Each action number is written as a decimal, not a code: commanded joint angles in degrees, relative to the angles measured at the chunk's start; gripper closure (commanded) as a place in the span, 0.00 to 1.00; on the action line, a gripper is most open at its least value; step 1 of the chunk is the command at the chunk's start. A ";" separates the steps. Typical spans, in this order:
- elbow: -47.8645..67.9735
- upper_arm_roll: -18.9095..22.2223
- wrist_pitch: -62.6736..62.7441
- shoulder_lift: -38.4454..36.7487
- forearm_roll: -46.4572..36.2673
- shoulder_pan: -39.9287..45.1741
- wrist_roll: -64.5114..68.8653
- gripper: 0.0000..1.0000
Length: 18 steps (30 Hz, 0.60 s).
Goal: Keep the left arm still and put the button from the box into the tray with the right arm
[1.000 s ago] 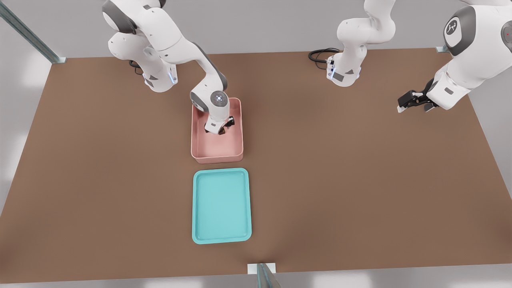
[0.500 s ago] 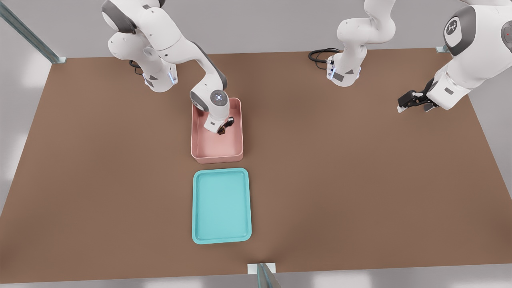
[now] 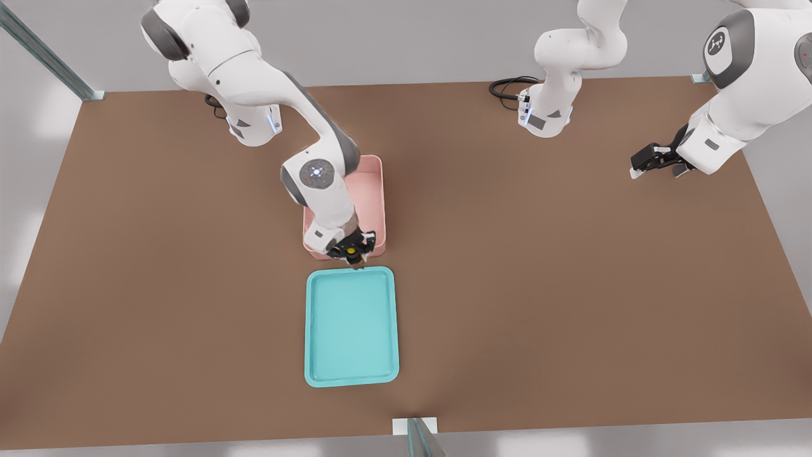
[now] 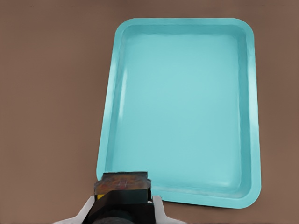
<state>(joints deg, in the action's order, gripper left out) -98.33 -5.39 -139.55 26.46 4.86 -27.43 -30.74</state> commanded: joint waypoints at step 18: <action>20.19 7.59 61.24 -10.37 -0.12 16.62 34.88 0.00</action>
<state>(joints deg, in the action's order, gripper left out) -78.84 0.23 -103.45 18.45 5.13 -10.39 -12.13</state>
